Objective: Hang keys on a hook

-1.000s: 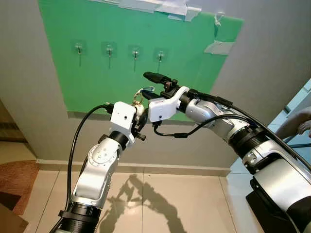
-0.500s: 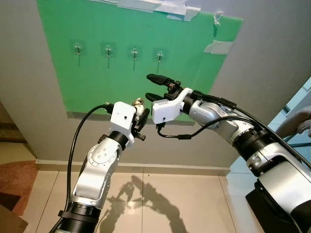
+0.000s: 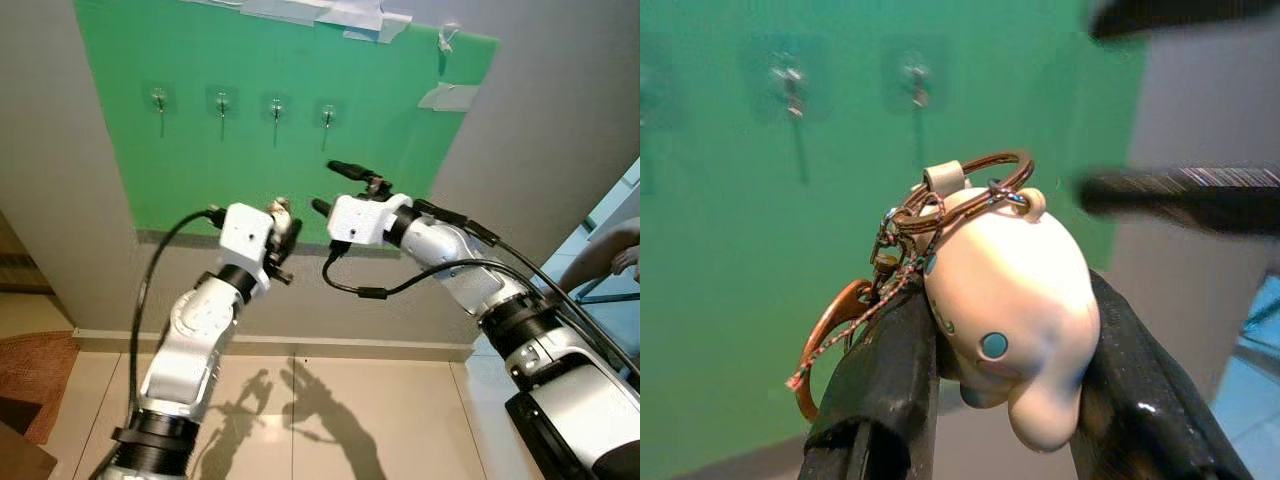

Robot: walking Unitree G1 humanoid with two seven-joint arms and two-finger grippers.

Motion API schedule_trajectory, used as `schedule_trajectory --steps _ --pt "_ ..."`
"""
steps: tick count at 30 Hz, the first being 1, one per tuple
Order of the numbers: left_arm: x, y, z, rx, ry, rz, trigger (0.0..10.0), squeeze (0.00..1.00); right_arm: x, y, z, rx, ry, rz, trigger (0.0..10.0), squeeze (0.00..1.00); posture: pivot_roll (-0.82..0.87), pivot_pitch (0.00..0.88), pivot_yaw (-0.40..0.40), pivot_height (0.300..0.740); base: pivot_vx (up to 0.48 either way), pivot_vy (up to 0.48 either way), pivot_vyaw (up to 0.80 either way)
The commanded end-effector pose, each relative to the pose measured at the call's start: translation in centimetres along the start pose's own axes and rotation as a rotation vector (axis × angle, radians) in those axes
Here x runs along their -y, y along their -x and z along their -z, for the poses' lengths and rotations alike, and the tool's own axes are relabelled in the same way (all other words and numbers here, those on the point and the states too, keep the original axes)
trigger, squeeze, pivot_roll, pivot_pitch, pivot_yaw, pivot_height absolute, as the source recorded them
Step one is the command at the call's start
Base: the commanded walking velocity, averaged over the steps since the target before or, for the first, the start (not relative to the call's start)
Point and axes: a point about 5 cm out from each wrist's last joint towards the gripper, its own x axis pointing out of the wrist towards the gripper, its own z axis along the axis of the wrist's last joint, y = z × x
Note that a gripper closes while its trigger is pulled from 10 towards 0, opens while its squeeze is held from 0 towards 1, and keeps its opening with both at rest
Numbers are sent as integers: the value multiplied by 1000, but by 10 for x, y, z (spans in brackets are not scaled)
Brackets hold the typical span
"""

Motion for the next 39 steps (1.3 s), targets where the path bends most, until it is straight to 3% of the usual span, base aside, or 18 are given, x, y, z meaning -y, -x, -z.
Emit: schedule_trajectory --steps 1,5,8,11,12,17,20,23,28,39 --pt "0 -3 -4 6 12 13 0 0 3 4 3 -16 -31 8 10000 0 37 26 -89 740 0 0 0" --pt "3 -2 -3 3 7 26 0 0 -1 4 3 -24 -127 -9 10000 0 38 28 -83 740 0 0 0" --pt "4 -3 -4 3 6 34 0 0 6 3 0 -24 -225 13 10000 0 38 30 -78 740 0 0 0" --pt "3 -3 -4 8 6 31 0 0 14 4 -3 -1 -69 32 10000 0 36 30 -77 740 0 0 0" --pt "3 -3 -4 8 6 31 0 0 14 4 -3 -1 -69 32 10000 0 36 30 -77 740 0 0 0" --pt "4 -3 -4 4 1 39 0 0 19 8 -7 28 225 2 10000 0 34 33 -77 740 0 0 0" --pt "5 -3 -3 2 0 41 0 0 19 9 -7 30 268 -12 10000 0 33 34 -77 740 0 0 0" --pt "4 -3 -3 -1 -3 42 0 0 21 12 -9 57 377 -24 10000 0 31 37 -76 740 0 0 0" --pt "8 -4 -5 5 -7 62 0 0 22 10 -18 128 450 -20 10000 0 27 40 -71 740 0 0 0" --pt "15 -6 -6 9 -9 107 0 0 17 0 -35 207 456 3 10000 0 28 38 -69 740 0 0 0"
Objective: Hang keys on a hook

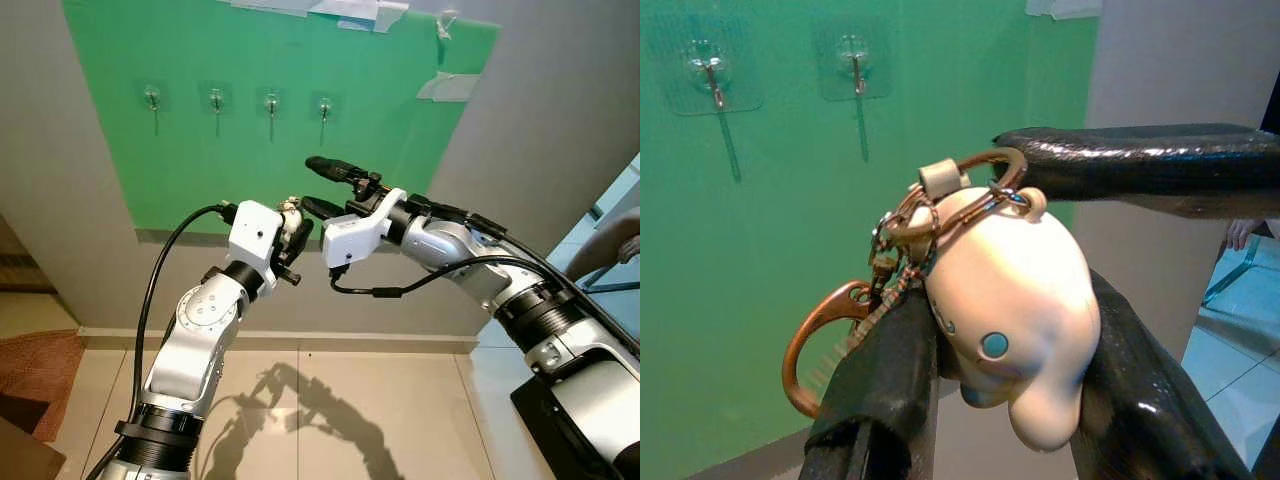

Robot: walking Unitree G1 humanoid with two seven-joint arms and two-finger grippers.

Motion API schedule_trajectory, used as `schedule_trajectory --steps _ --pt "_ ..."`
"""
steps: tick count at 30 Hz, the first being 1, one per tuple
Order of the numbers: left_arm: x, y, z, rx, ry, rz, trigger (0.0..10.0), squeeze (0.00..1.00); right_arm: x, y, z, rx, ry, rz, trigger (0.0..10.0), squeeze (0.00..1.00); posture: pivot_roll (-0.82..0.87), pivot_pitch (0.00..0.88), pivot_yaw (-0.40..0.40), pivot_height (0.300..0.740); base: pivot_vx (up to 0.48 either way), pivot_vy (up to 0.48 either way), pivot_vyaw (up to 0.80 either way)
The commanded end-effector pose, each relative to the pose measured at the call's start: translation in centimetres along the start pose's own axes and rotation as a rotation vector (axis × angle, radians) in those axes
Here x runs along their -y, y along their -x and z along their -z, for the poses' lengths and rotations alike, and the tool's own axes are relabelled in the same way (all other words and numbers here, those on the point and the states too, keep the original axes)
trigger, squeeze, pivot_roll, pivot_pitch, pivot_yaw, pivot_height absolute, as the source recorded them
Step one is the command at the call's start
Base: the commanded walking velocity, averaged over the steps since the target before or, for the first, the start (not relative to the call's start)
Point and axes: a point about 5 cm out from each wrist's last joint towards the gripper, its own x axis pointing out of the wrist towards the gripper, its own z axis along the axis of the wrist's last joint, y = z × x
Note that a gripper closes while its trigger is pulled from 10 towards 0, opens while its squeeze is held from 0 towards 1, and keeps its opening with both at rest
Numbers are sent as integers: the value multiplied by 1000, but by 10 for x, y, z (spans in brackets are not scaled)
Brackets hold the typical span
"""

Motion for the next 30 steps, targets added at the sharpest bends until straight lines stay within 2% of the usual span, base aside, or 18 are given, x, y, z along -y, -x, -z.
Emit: schedule_trajectory --steps 1,21,22,23,24,25,28,30 --pt "3 -2 -6 18 -11 20 0 0 9 -3 -3 30 42 16 10000 0 29 39 -69 740 0 0 0" --pt "3 -2 -7 21 -19 11 0 0 -4 -2 -11 70 39 -17 10000 0 29 40 -74 740 0 0 0" --pt "3 -2 -7 21 -18 11 0 0 -4 -2 -11 72 37 -18 9333 0 29 42 -73 740 0 0 0" --pt "3 -2 -7 21 -18 12 0 0 -4 -3 -12 72 37 -18 9333 0 29 42 -75 740 0 0 0" --pt "3 -2 -7 21 -18 12 0 0 -4 -3 -12 72 36 -19 8549 0 29 42 -75 740 0 0 0" --pt "3 -2 -7 21 -18 12 0 0 -4 -3 -12 72 36 -20 4745 0 29 43 -75 740 0 0 0" --pt "3 -2 -7 21 -18 12 0 0 -4 -3 -12 73 35 -21 4627 0 30 43 -76 740 0 0 0" --pt "4 -2 -7 21 -17 13 0 0 -4 -3 -12 75 35 -22 4941 0 31 43 -78 740 0 0 0"
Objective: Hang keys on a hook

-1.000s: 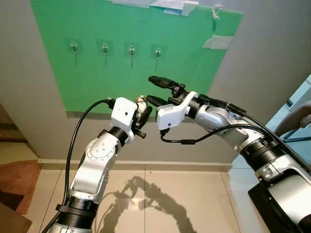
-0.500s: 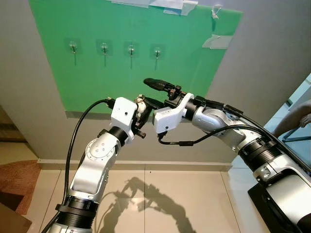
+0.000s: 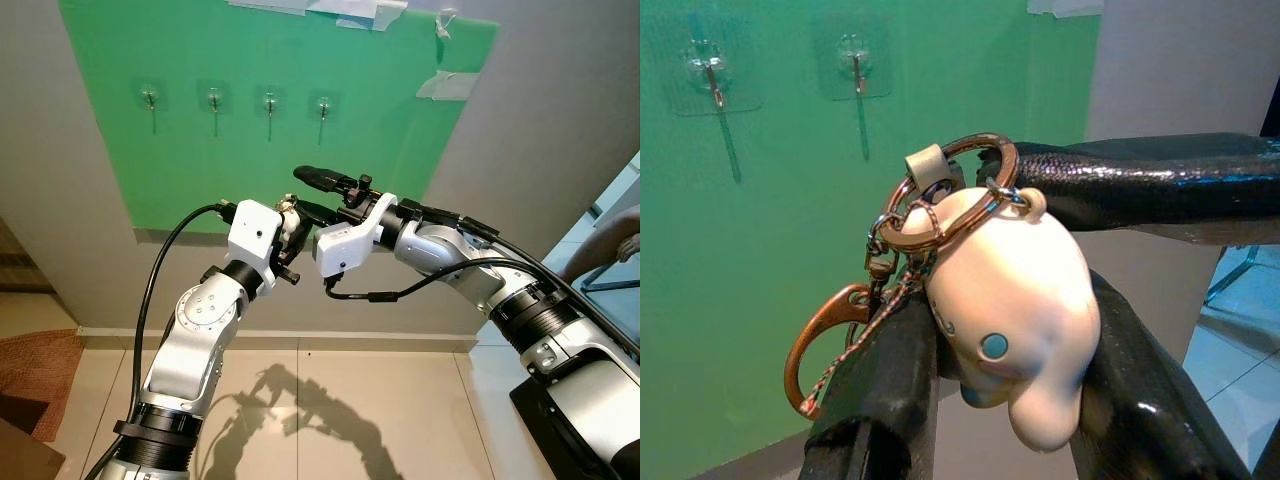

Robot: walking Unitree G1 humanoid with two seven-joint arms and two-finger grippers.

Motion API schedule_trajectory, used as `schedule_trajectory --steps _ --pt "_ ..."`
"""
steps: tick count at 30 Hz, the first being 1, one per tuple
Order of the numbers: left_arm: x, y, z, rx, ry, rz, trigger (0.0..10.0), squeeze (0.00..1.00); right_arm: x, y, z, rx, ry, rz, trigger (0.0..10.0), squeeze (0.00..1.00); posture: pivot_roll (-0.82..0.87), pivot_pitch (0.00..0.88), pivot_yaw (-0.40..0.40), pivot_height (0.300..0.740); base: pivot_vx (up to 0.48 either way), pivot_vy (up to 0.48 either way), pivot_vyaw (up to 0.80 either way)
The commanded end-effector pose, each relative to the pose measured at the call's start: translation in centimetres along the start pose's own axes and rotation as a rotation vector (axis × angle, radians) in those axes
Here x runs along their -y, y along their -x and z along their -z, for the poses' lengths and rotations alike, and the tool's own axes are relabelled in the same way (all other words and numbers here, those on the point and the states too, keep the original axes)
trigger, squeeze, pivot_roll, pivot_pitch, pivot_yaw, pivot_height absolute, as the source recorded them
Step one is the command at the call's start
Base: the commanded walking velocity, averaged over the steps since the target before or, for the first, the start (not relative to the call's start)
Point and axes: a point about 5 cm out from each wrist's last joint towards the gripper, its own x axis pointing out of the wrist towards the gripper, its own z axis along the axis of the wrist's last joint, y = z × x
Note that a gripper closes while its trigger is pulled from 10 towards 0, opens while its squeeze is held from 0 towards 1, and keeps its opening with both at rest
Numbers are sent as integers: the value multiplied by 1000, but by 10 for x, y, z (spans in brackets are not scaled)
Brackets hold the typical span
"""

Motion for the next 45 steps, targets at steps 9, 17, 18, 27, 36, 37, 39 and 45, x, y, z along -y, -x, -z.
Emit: schedule_trajectory --steps 9,17,18,27,36,37,39,45 --pt "5 -2 -6 19 -12 15 0 0 -4 -2 -7 39 -10 -34 0 0 31 45 -79 740 0 0 0" --pt "5 -2 -6 19 -10 17 0 0 -4 -1 -7 40 -13 -38 0 0 30 47 -79 740 0 0 0" --pt "5 -2 -6 19 -10 17 0 0 -4 -1 -7 44 -11 -41 0 0 30 47 -79 740 0 0 0" --pt "5 -2 -6 19 -12 17 0 0 -5 0 -8 54 -6 -59 0 0 32 43 -85 740 0 0 0" --pt "5 -2 -5 18 -14 20 0 0 -7 2 -6 54 1 -76 0 0 31 34 -85 740 0 0 0" --pt "5 -2 -5 18 -14 21 0 0 -8 2 -5 53 2 -79 0 0 31 33 -86 740 0 0 0" --pt "5 -2 -5 18 -14 21 0 0 -8 3 -5 52 2 -82 0 0 31 33 -85 740 0 0 0" --pt "5 -2 -5 18 -15 23 0 0 -11 5 -2 44 5 -104 0 0 32 28 -90 740 0 0 0"
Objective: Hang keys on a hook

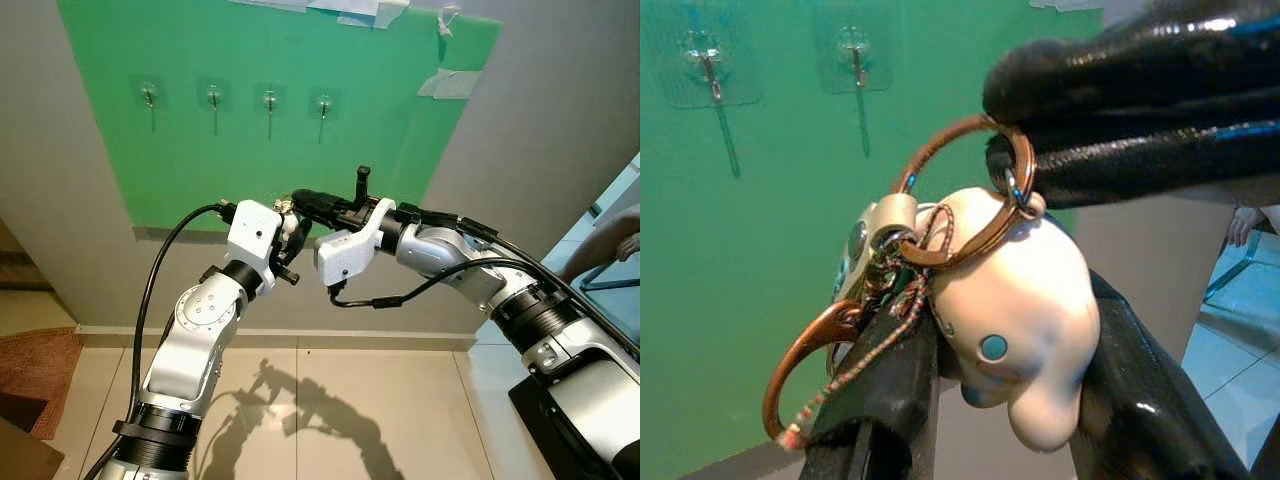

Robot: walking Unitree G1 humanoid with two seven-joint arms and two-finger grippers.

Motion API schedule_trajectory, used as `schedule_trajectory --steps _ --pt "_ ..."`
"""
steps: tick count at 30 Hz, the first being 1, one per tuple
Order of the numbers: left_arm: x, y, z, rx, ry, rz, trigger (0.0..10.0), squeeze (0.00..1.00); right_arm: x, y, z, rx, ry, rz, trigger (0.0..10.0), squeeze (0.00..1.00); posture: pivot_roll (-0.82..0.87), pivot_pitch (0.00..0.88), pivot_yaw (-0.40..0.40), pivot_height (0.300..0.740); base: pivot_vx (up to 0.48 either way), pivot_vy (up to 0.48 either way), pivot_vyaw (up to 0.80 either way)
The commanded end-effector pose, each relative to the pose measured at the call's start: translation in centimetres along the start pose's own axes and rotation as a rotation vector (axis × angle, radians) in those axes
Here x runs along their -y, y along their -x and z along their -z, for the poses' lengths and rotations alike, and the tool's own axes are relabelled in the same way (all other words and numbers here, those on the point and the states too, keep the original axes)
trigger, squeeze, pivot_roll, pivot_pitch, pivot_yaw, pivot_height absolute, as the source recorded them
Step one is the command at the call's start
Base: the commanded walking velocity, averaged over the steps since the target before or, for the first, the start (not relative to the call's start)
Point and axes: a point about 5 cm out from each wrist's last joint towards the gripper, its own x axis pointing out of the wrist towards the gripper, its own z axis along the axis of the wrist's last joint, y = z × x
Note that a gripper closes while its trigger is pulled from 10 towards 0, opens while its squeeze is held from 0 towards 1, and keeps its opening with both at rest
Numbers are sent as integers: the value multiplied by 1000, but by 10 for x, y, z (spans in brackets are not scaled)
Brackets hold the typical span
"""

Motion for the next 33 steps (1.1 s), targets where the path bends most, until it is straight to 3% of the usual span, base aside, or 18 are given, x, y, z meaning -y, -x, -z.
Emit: schedule_trajectory --steps 1,5,6,7,8,9,10,12,13,33 --pt "5 -1 -5 17 -17 19 0 0 -7 3 0 11 3 -41 0 0 33 27 -90 740 0 0 0" --pt "4 -1 -5 14 -19 15 0 0 -7 3 0 11 0 -45 0 0 33 26 -90 740 0 0 0" --pt "4 -1 -5 13 -20 13 0 0 -6 3 1 11 -1 -46 0 133 33 26 -90 740 0 0 0" --pt "4 -1 -4 1 -6 5 0 0 -6 3 1 11 -2 -47 0 173 32 26 -90 740 0 0 0" --pt "4 -1 -3 -8 5 5 4941 0 -6 3 1 10 -4 -48 0 227 32 27 -90 740 0 0 0" --pt "4 -2 -3 -14 12 6 4941 0 -6 3 1 10 -5 -49 0 227 33 28 -90 740 0 0 0" --pt "3 -2 -2 -28 -10 -2 10000 0 -7 3 1 8 -6 -53 0 208 32 29 -89 740 0 0 0" --pt "2 -2 -1 -38 -27 -20 10000 0 -7 3 1 7 -7 -56 0 165 31 30 -88 740 0 0 0" --pt "1 -2 0 -41 -32 -29 10000 0 -7 3 1 7 -8 -59 0 12 31 31 -87 740 0 0 0" --pt "-3 -3 -1 -51 -43 -59 10000 0 -10 6 2 10 -11 -83 0 0 29 38 -84 740 0 0 0"
